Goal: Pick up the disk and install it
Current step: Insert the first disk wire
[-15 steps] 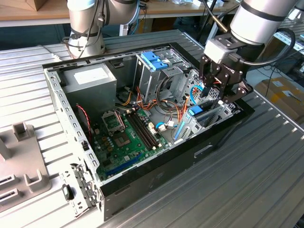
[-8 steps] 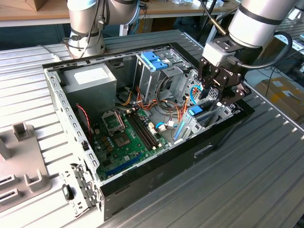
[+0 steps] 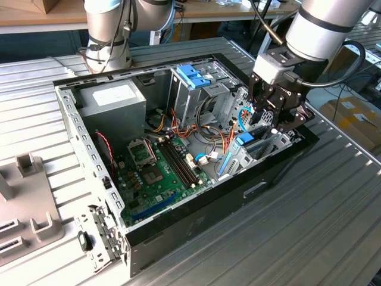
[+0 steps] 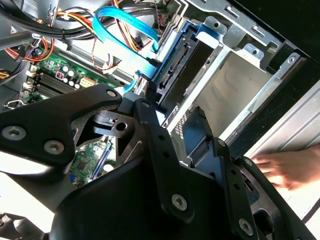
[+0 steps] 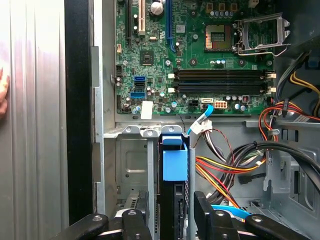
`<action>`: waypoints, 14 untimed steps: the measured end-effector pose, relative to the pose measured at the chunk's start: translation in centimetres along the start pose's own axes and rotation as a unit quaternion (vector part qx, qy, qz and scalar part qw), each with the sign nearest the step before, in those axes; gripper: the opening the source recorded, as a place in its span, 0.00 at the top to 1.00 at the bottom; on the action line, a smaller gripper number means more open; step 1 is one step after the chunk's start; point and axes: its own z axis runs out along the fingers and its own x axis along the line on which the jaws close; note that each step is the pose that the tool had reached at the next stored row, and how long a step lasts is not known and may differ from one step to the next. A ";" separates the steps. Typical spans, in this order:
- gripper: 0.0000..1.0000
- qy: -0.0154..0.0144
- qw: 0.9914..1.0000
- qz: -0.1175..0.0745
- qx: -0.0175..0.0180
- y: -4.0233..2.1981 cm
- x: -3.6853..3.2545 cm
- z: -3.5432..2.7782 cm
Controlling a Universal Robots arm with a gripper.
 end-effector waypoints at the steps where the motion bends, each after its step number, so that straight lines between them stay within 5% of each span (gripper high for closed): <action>1: 0.51 0.000 1.000 0.000 0.000 0.00 0.00 0.00; 6: 0.51 0.000 1.000 0.000 0.000 0.00 0.00 -0.32; 14: 0.51 0.000 1.000 0.000 0.000 -0.03 0.03 -1.72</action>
